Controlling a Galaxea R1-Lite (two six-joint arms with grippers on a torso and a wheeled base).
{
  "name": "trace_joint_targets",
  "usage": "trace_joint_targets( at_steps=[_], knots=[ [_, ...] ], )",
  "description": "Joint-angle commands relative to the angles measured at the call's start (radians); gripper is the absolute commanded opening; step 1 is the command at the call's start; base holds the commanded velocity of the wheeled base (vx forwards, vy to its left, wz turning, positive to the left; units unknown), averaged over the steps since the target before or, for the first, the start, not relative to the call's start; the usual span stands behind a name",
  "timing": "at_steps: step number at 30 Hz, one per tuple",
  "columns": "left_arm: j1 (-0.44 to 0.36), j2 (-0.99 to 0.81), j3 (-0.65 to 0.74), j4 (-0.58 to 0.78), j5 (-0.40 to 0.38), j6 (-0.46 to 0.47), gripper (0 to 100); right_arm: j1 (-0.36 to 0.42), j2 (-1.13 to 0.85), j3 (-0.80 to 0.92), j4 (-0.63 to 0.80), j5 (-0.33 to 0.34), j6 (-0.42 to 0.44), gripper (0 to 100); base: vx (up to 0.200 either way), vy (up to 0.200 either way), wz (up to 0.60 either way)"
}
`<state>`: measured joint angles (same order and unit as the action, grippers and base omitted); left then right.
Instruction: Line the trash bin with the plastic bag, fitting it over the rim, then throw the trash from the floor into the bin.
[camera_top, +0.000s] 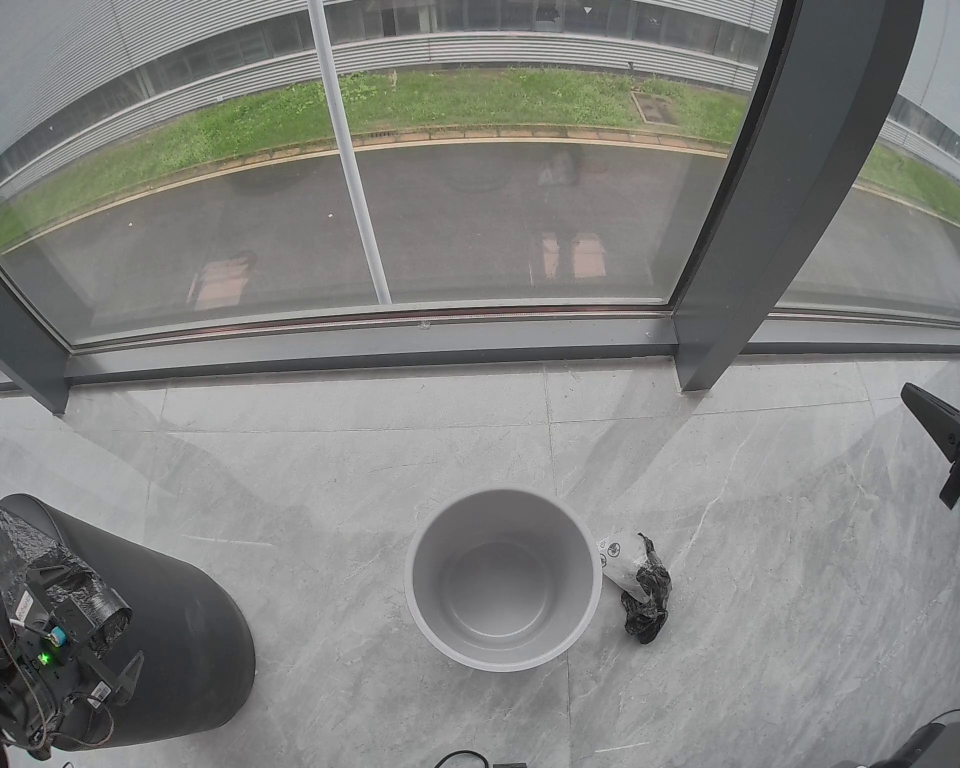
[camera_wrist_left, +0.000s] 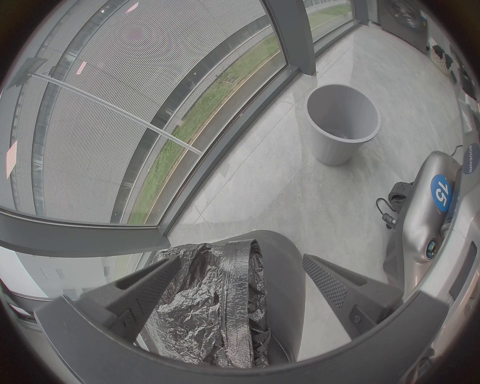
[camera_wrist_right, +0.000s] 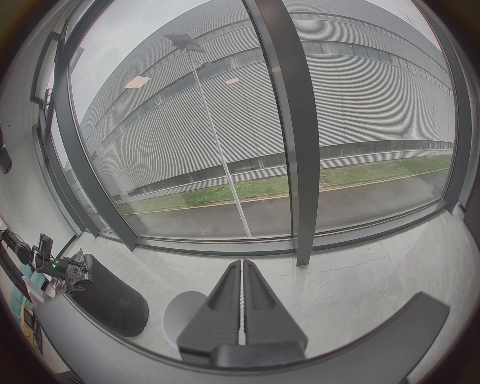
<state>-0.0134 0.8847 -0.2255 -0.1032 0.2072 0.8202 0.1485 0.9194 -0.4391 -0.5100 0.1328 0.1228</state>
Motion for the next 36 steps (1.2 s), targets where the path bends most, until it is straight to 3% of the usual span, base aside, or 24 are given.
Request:
trace_joint_targets(
  at_steps=[1,6,14,23,36],
  knots=[
    [0.015,0.05,0.005,-0.007,0.014,0.0,100,0.002,0.015,0.0,-0.001,0.001,0.003,0,0.0,0.0,0.0],
    [0.027,0.068,-0.003,-0.01,0.089,0.004,100,0.003,0.015,0.008,-0.001,0.001,0.003,0,0.0,0.0,0.0],
    [0.029,0.126,-0.005,-0.085,0.098,0.004,100,0.005,0.016,0.011,-0.001,0.001,0.003,0,0.0,0.0,0.0],
    [0.09,0.252,-0.001,-0.216,0.12,0.011,100,0.005,0.013,0.014,-0.001,0.002,0.001,0,0.0,0.0,0.0],
    [0.092,0.254,-0.009,-0.217,0.144,0.017,100,0.006,0.013,0.016,-0.001,0.002,0.001,0,0.0,0.0,0.0]
  ],
)
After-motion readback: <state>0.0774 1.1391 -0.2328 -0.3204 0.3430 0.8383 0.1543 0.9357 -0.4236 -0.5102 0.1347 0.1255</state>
